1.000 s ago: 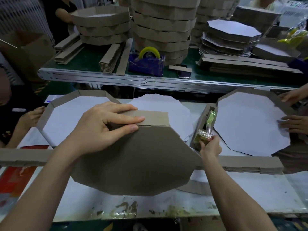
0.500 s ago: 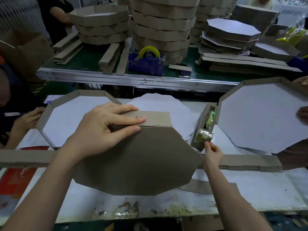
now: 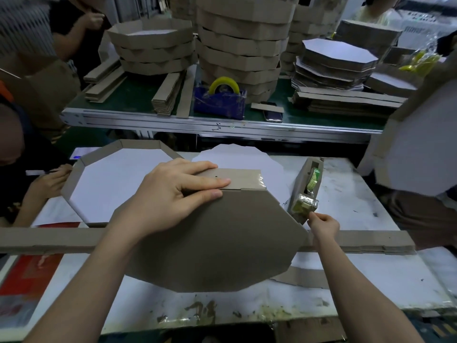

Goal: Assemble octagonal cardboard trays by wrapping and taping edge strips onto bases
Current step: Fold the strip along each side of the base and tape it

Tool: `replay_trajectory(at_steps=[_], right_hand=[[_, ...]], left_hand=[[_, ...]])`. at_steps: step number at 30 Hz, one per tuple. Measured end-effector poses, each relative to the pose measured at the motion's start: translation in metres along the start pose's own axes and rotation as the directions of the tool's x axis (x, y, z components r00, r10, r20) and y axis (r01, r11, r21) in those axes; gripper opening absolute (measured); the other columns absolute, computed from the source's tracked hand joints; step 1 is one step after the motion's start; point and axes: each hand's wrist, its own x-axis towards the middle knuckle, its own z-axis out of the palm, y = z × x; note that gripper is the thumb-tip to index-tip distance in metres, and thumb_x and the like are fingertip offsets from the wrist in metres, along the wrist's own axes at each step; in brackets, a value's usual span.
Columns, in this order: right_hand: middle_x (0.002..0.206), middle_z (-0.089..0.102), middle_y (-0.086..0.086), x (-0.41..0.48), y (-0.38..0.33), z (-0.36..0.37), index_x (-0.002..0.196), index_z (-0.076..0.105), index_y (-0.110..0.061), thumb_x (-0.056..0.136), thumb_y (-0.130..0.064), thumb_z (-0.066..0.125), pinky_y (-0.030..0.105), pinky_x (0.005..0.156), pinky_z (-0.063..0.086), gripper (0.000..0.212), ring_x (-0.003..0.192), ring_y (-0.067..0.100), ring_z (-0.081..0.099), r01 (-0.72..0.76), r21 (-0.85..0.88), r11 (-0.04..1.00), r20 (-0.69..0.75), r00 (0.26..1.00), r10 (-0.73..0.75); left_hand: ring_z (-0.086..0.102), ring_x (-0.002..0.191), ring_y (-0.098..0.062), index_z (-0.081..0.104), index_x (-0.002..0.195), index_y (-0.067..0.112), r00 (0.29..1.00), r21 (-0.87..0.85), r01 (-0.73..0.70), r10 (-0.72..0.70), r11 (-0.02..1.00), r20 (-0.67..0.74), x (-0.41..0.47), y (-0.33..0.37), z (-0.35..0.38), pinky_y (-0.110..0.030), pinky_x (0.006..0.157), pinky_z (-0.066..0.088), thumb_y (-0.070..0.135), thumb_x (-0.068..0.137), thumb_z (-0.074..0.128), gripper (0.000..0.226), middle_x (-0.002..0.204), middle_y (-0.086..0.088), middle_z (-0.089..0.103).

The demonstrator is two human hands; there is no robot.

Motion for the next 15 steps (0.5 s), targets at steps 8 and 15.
replay_trajectory(at_steps=[8, 15], right_hand=[[0.102, 0.067, 0.017, -0.026, -0.002, -0.014, 0.102, 0.068, 0.0, 0.094, -0.012, 0.067, 0.033, 0.067, 0.048, 0.015, 0.074, 0.021, 0.056, -0.084, -0.056, 0.995, 0.019, 0.996, 0.086], [0.082, 0.067, 0.002, -0.111, -0.083, -0.014, 0.119, 0.07, -0.006, 0.093, -0.015, 0.069, 0.019, 0.057, 0.051, 0.027, 0.067, 0.01, 0.057, 0.057, 0.273, 0.96, 0.214, 0.969, -0.119]], left_hand=[[0.055, 0.113, -0.009, 0.063, 0.113, 0.051, 1.0, 0.041, 0.014, -0.013, 0.999, -0.027, -0.007, 0.011, -0.002, -0.041, 0.092, 0.046, 0.05, 0.086, 0.057, 0.028, 0.126, 0.014, 0.063], [0.054, 0.114, -0.009, 0.066, 0.119, 0.042, 0.999, 0.126, 0.012, -0.008, 0.992, -0.034, -0.012, 0.012, -0.003, -0.034, 0.091, 0.042, 0.052, 0.086, 0.054, 0.036, 0.128, 0.014, 0.061]])
